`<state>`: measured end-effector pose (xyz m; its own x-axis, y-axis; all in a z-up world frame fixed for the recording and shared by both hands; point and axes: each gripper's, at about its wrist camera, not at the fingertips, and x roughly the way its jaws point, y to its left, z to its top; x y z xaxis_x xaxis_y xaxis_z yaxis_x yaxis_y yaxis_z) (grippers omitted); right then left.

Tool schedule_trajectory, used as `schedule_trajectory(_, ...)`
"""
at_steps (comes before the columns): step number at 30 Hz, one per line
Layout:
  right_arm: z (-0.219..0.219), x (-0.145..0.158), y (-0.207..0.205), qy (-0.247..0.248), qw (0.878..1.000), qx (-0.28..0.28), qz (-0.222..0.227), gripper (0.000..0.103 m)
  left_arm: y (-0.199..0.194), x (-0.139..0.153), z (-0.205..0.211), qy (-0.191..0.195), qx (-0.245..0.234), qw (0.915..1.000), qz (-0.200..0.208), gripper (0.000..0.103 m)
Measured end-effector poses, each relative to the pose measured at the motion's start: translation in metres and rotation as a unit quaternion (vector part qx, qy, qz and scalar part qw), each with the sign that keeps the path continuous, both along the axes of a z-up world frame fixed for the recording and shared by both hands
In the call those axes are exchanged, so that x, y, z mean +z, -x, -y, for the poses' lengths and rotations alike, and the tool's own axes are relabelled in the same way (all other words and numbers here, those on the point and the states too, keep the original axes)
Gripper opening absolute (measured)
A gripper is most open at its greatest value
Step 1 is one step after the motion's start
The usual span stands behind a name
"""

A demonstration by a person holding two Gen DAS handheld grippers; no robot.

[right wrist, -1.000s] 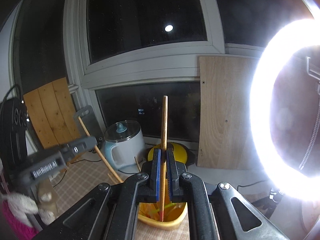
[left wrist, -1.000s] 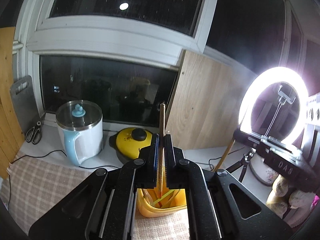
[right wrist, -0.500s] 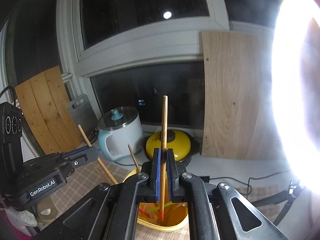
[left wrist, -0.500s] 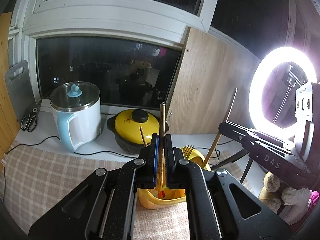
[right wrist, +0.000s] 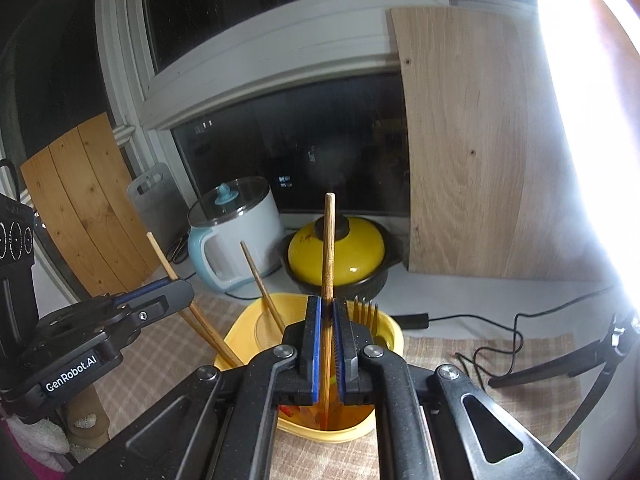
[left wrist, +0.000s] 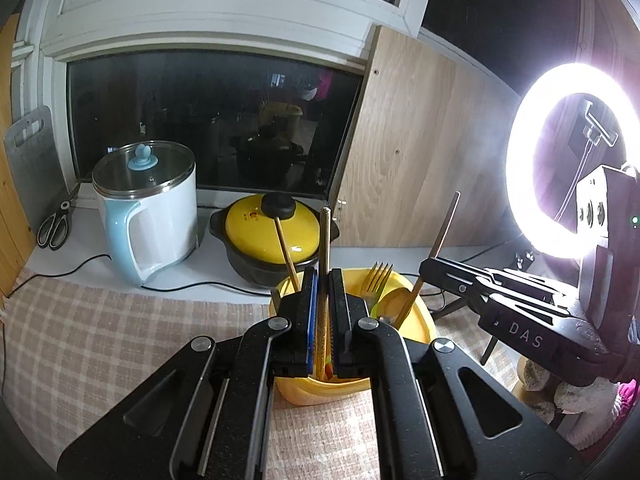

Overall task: Organize utensils
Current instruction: 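Lower the chopsticks into the container and open both tools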

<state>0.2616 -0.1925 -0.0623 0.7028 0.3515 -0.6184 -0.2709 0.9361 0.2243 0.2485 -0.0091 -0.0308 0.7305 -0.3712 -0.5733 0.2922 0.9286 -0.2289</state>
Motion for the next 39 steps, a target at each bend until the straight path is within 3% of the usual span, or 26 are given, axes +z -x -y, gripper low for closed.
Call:
schedule_trajectory(12,0.0,-0.008,0.002,-0.003,1.0,0.009,-0.019,0.005,0.008,-0.005,-0.001,-0.007,0.004,1.0,-0.005,0.003)
schedule_trajectory(16,0.002,-0.005,0.003,-0.01,1.0,0.008,-0.015,0.021,0.012,-0.002,-0.003,-0.008,0.007,0.9999,-0.004,0.003)
schedule_trajectory(27,0.01,0.011,0.029,-0.022,1.0,0.004,0.002,0.023,0.038,0.014,-0.011,-0.006,0.011,0.9999,0.011,0.003)
schedule_trajectory(39,0.024,0.029,0.075,-0.03,0.999,-0.001,0.023,0.033,0.085,0.033,-0.007,-0.016,0.0,0.9995,0.027,0.003)
